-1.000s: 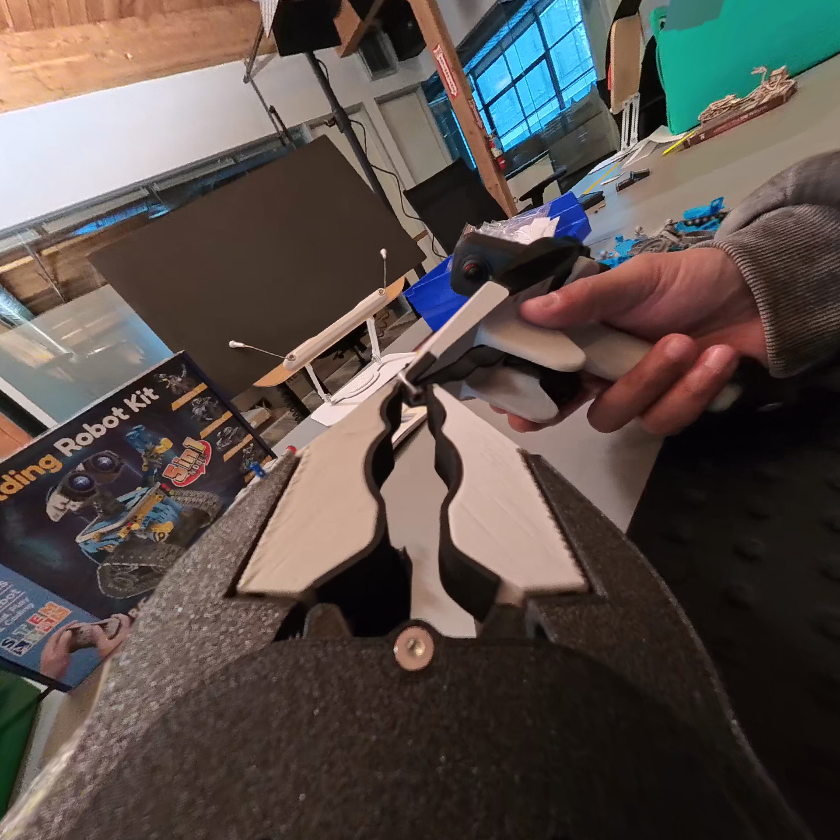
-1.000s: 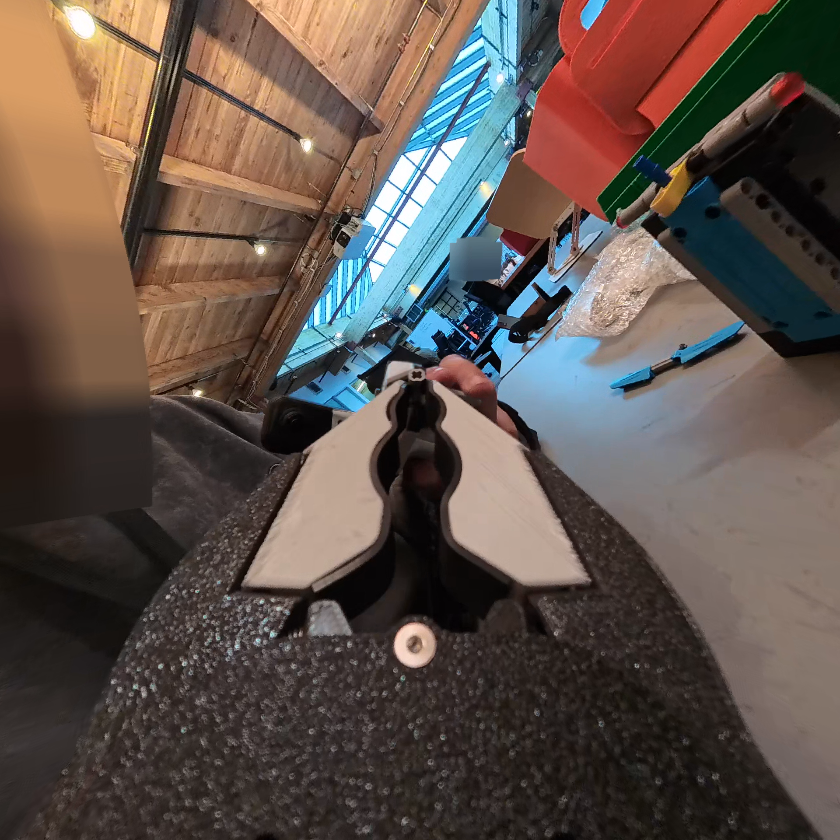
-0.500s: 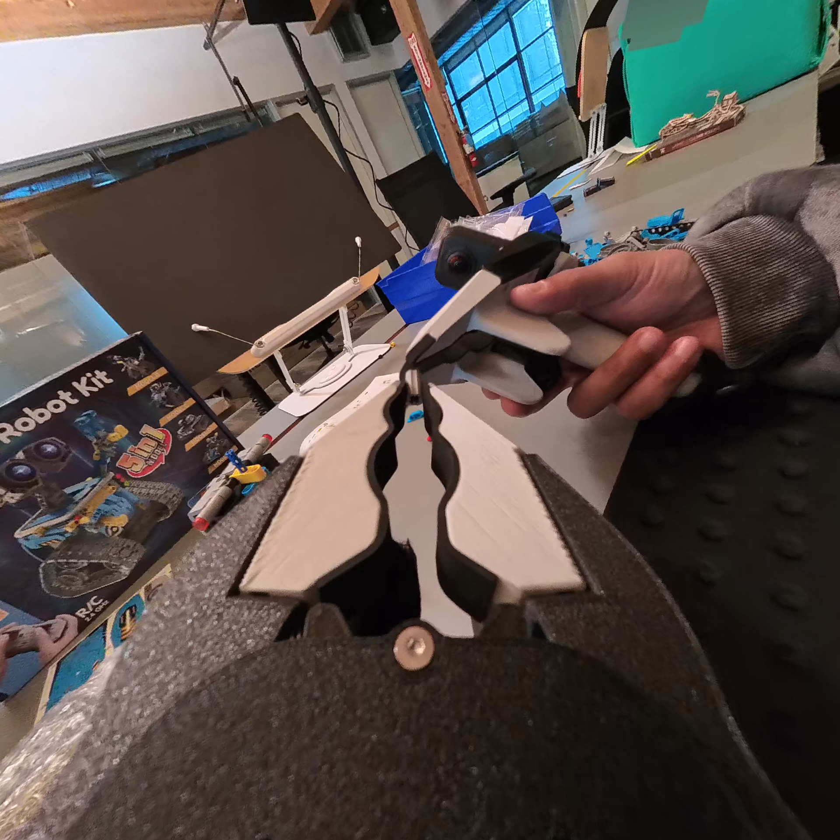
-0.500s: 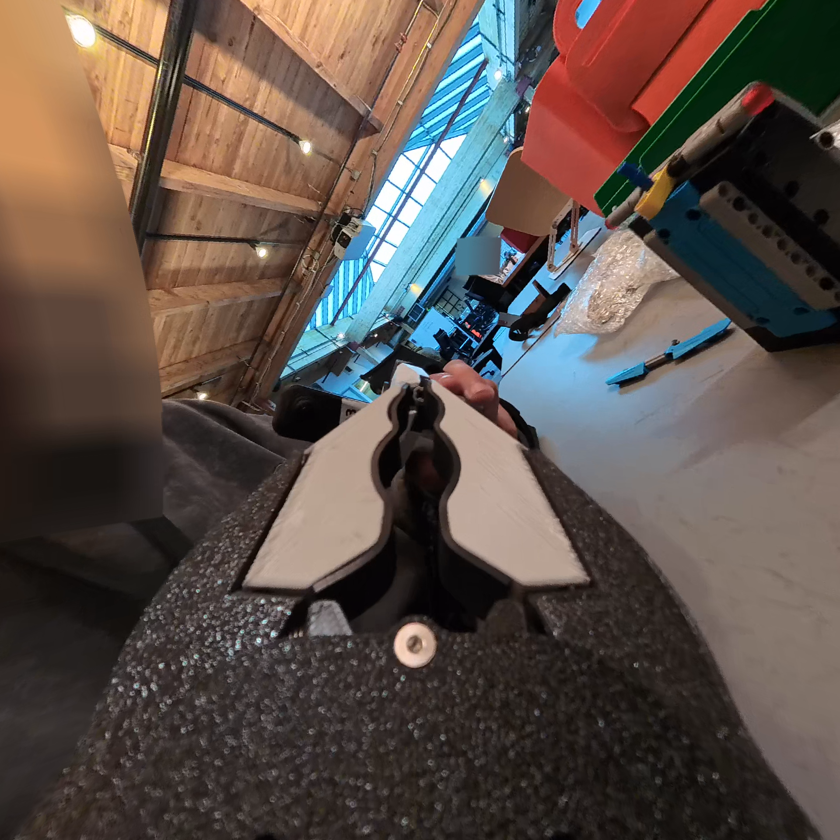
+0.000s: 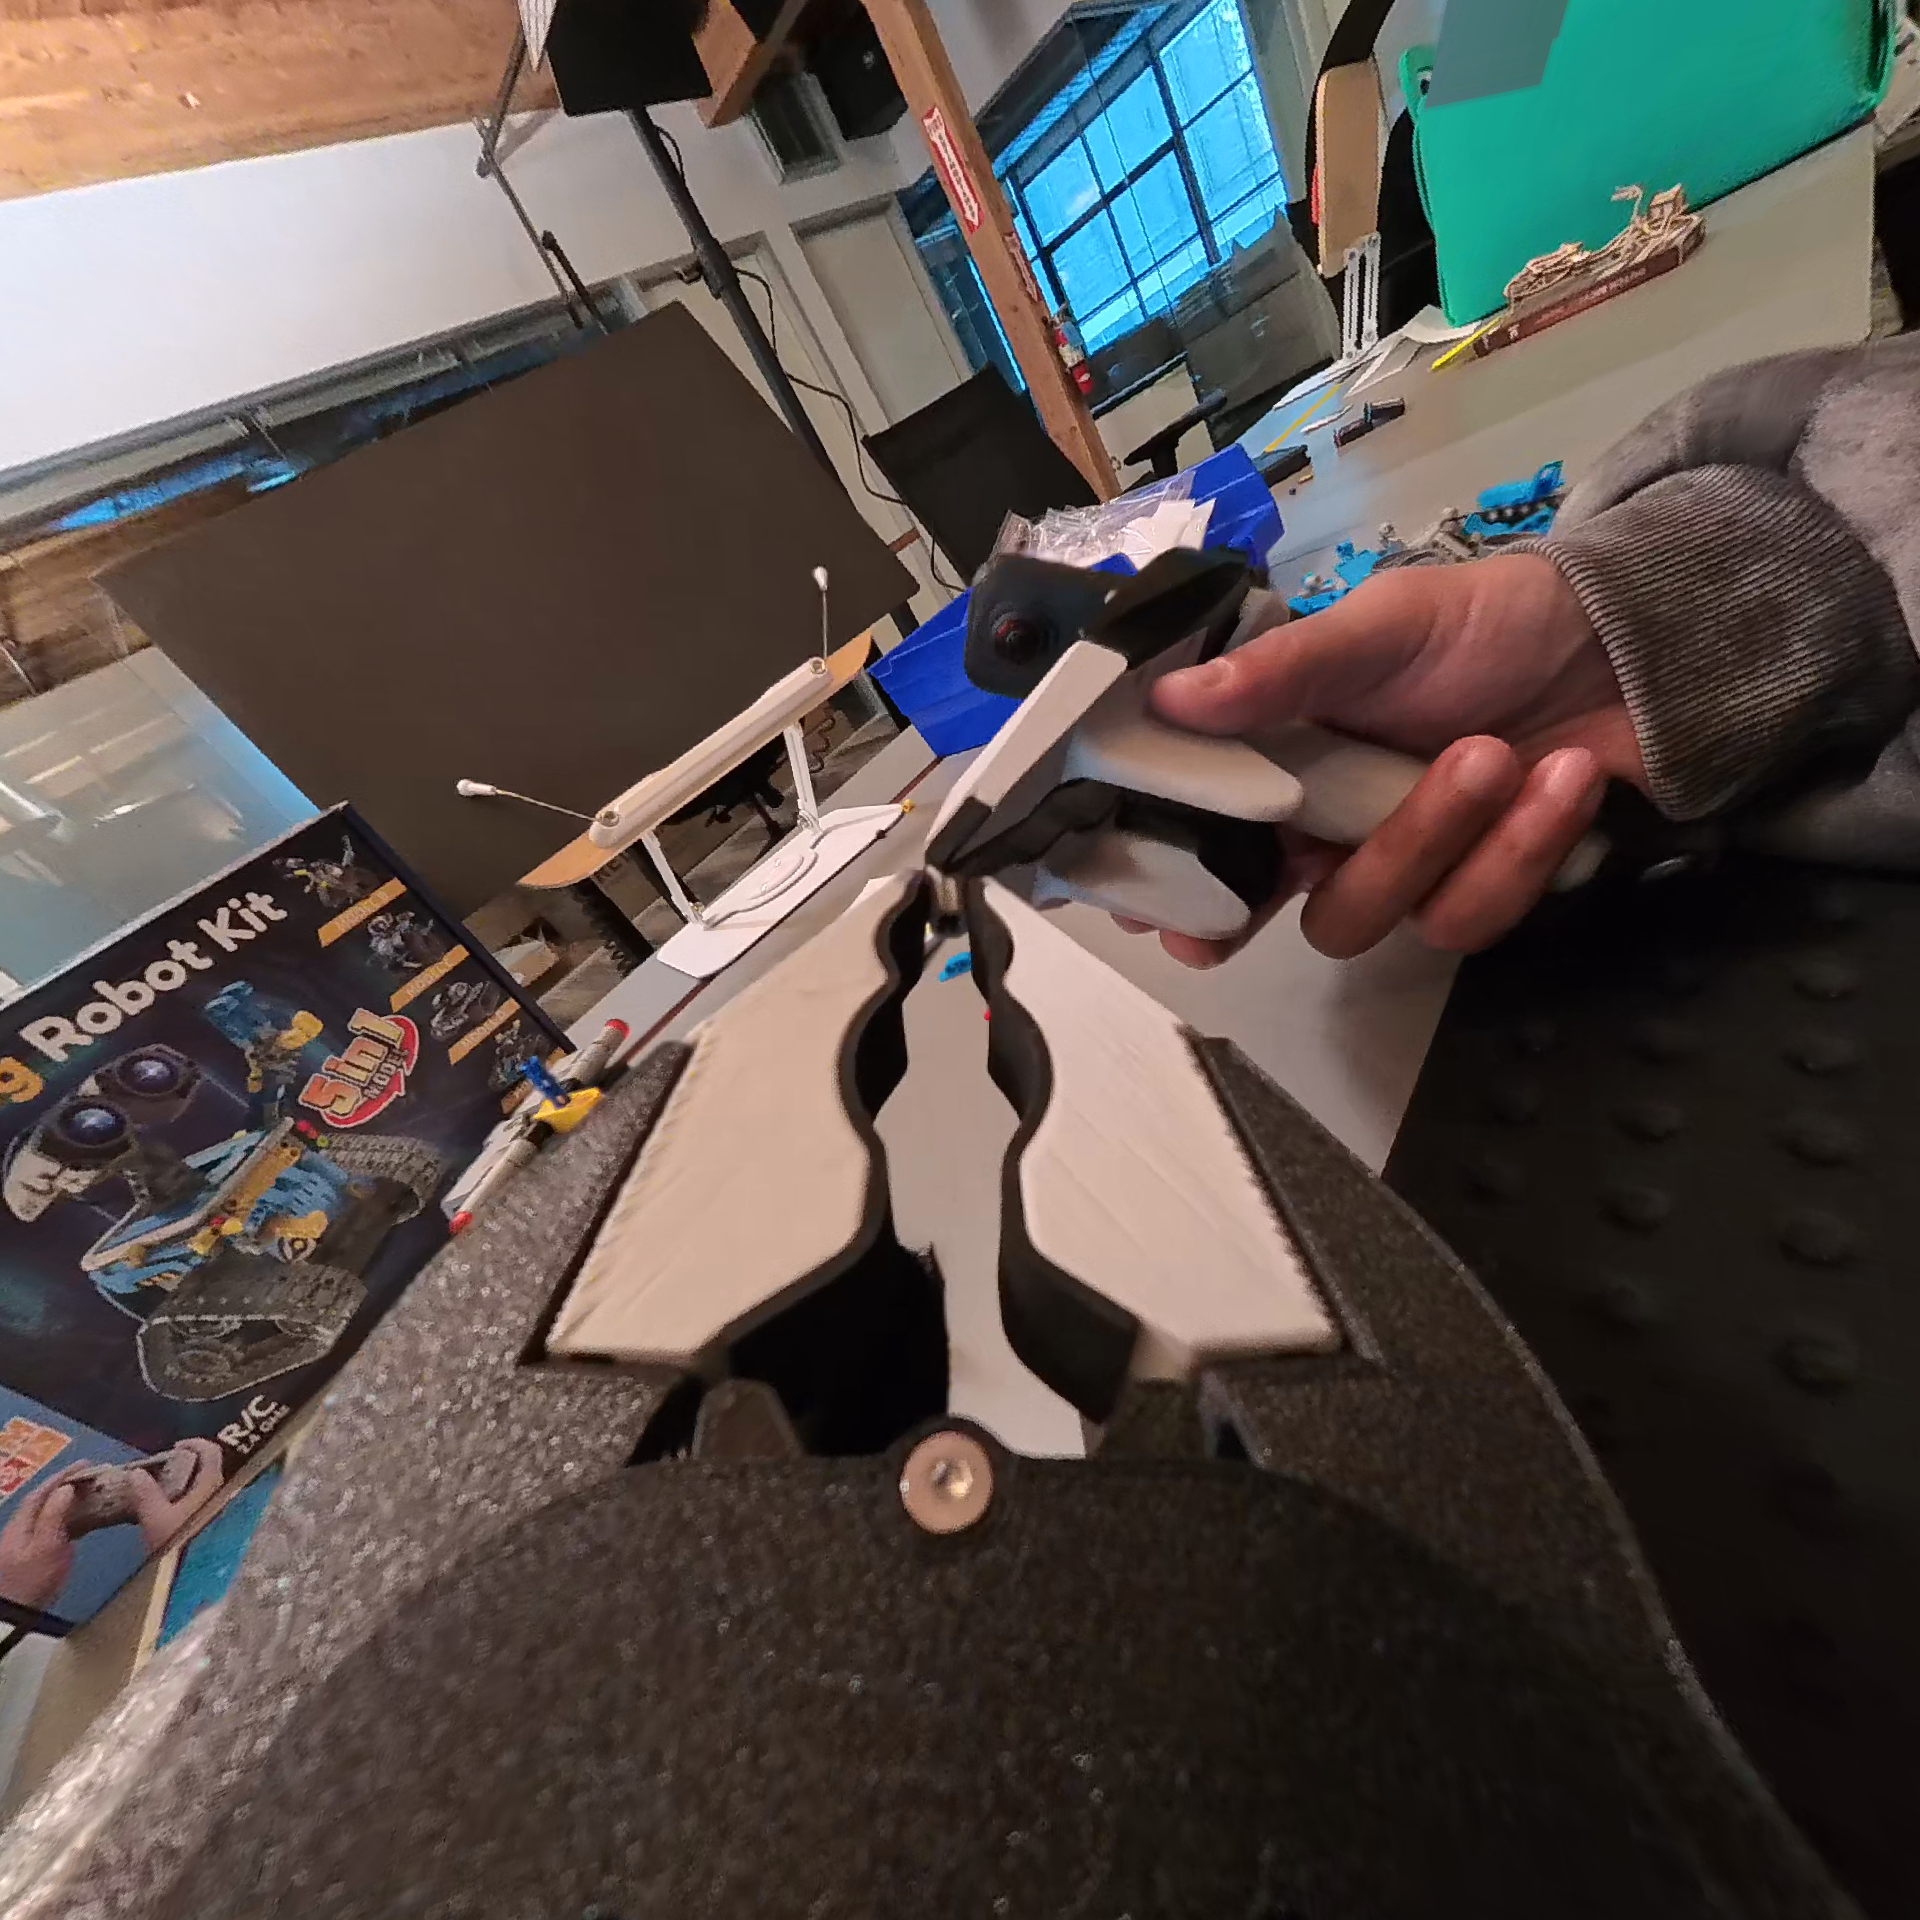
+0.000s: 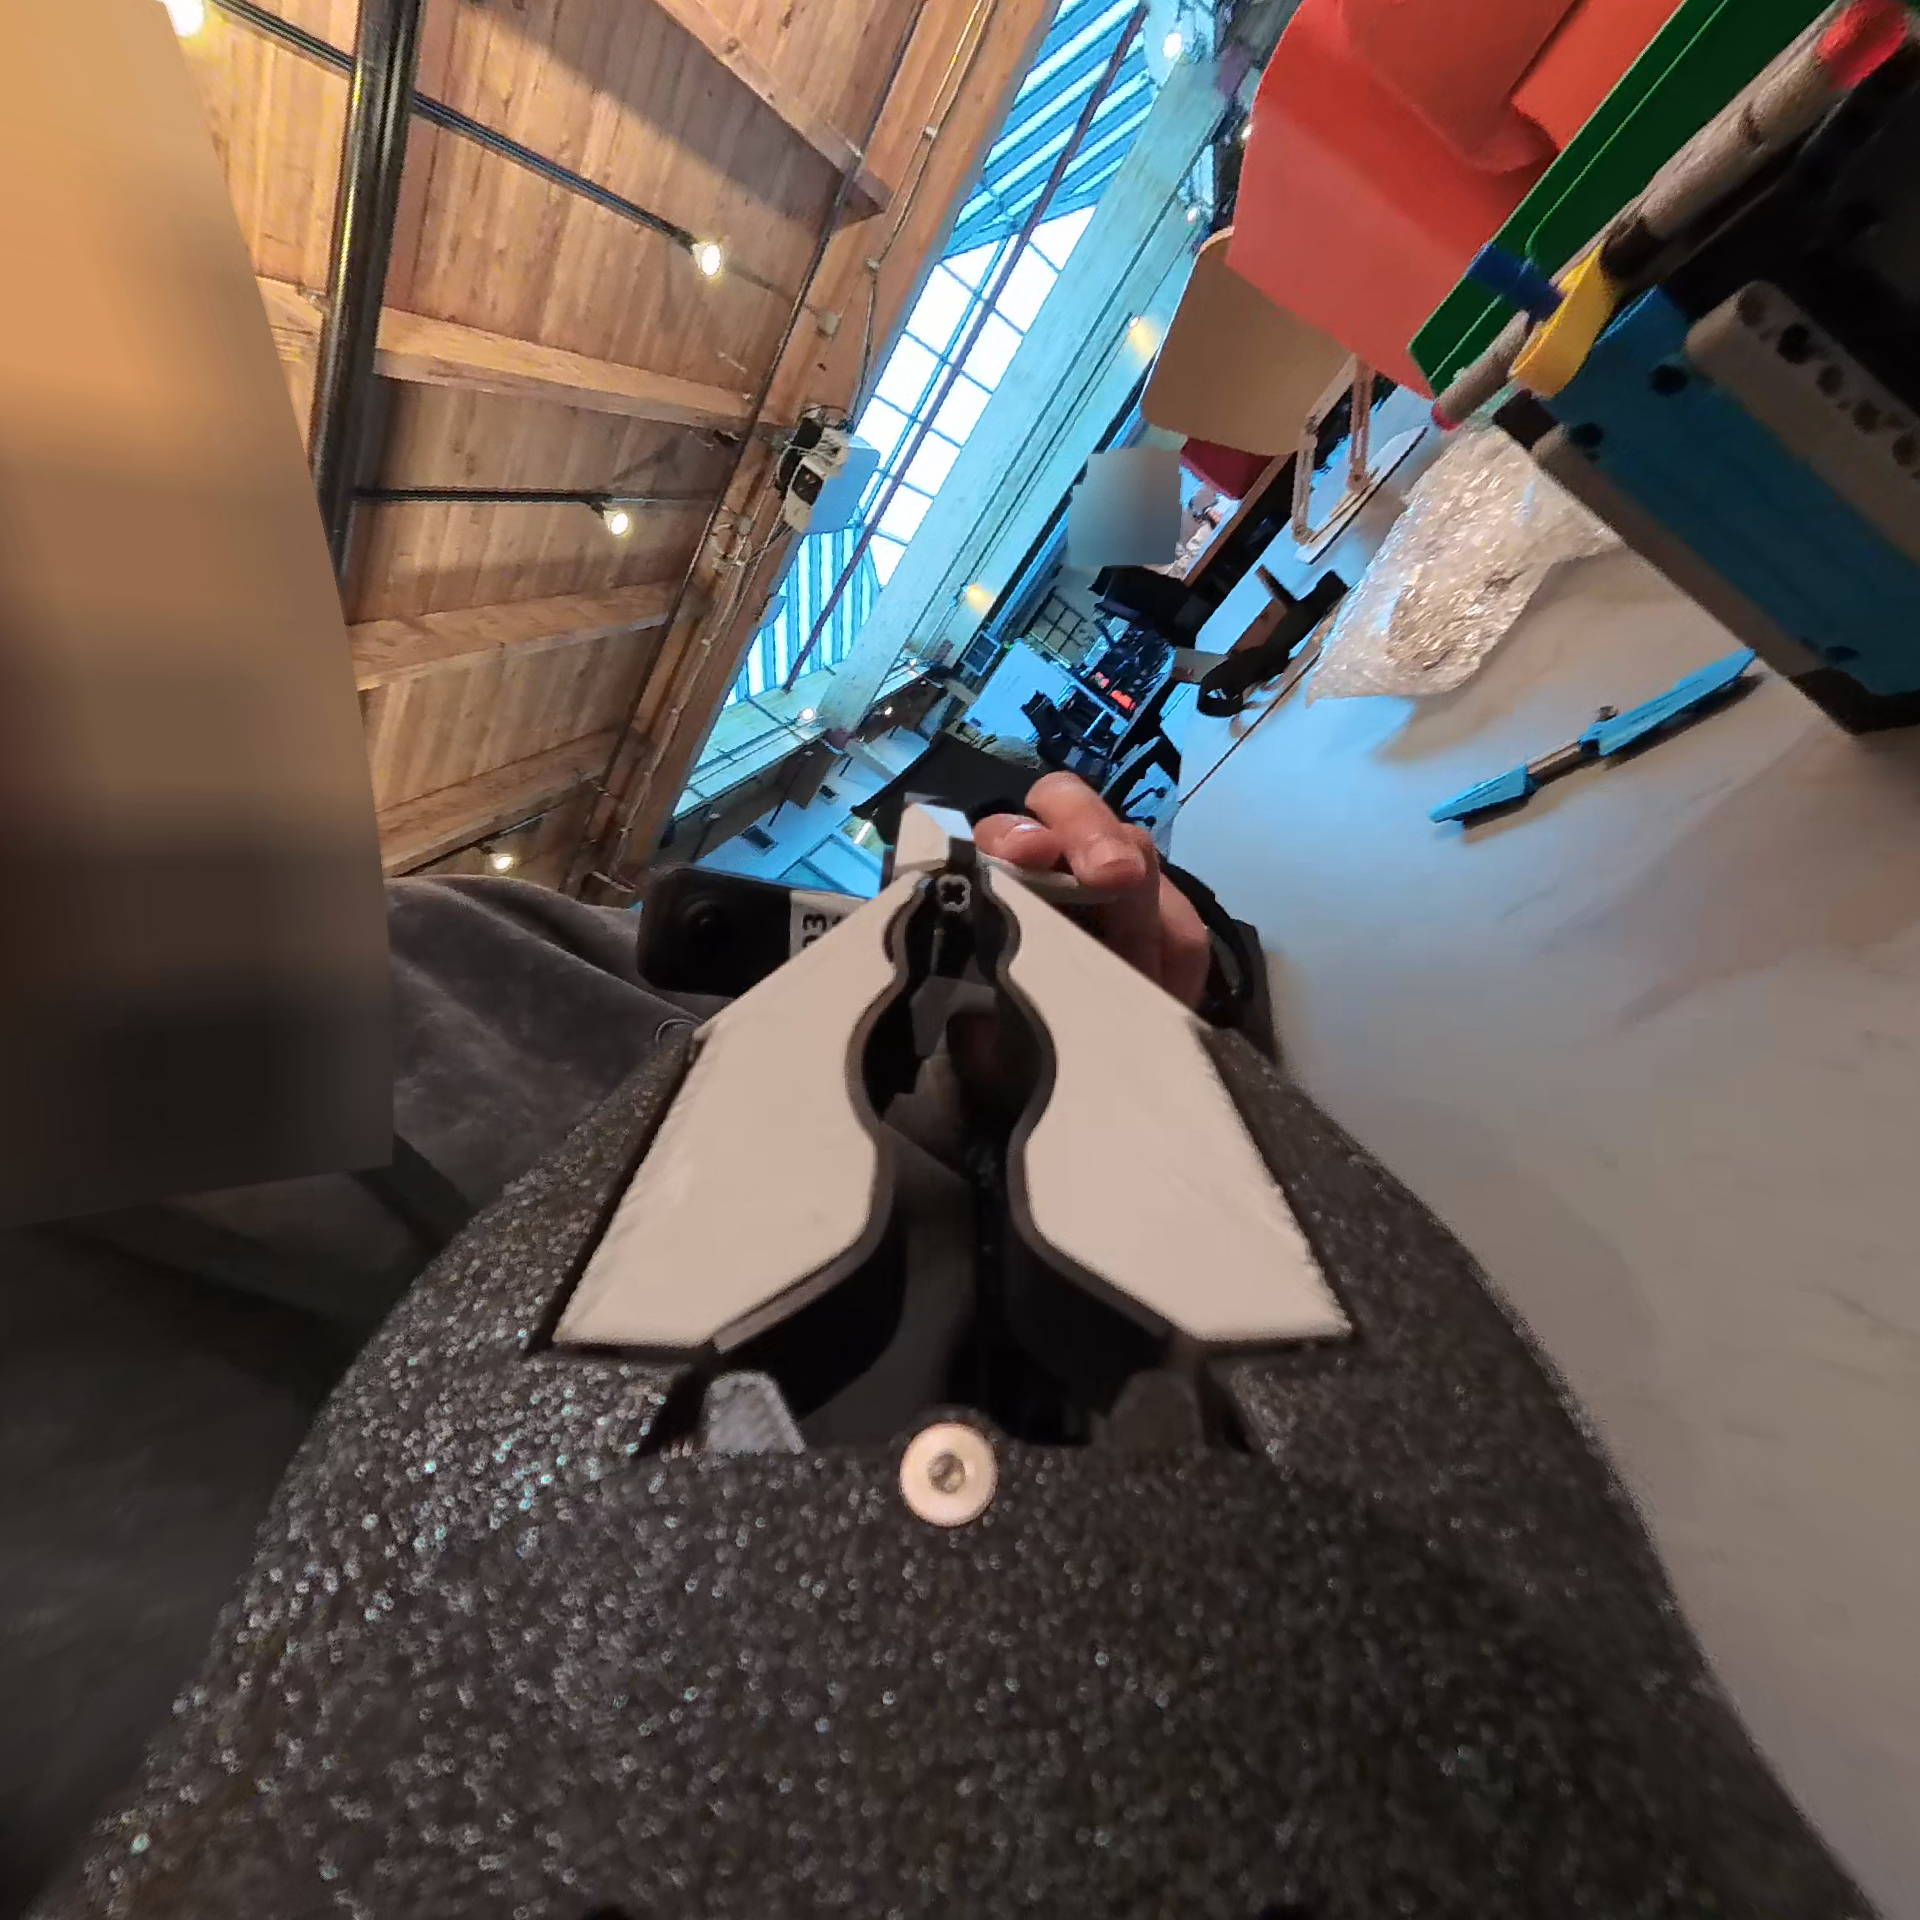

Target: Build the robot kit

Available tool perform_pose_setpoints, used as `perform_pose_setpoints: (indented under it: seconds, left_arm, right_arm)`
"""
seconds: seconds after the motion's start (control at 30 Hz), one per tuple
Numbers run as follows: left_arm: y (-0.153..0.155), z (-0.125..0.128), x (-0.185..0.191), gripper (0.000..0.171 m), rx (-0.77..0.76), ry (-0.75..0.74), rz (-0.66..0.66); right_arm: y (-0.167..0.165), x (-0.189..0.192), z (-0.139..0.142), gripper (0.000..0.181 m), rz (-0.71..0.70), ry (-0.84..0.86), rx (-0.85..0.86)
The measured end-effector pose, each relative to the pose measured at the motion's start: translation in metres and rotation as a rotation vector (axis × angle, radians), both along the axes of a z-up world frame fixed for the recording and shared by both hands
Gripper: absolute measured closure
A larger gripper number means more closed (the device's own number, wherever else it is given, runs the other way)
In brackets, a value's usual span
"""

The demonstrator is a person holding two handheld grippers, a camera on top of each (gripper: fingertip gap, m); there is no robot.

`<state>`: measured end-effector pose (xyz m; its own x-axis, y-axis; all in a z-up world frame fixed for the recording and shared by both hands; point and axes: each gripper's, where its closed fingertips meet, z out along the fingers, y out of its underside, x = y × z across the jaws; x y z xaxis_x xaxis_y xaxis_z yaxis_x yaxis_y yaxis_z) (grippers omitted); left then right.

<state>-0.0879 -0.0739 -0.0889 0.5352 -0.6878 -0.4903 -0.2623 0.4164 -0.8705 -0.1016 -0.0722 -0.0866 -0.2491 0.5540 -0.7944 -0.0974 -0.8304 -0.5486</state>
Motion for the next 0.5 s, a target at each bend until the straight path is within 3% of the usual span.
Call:
perform_pose_setpoints:
  seconds: [0.27, 0.37, 0.43, 0.5]
  left_arm:
    - [0.001, -0.004, 0.0, 0.165, -0.026, 0.036, 0.004]
    - [0.013, -0.009, -0.009, 0.165, -0.068, 0.039, 0.056]
    - [0.02, -0.012, -0.015, 0.165, -0.12, 0.024, 0.064]
    - [0.023, -0.015, -0.016, 0.165, -0.17, 0.009, 0.052]
  right_arm:
    - [0.001, 0.002, -0.004, 0.174, 0.051, -0.008, -0.069]
    - [0.035, 0.037, -0.001, 0.164, -0.153, -0.063, 0.014]
    - [0.06, 0.073, -0.014, 0.166, -0.347, -0.26, 0.164]
    - [0.072, 0.102, -0.044, 0.167, -0.459, -0.586, 0.352]
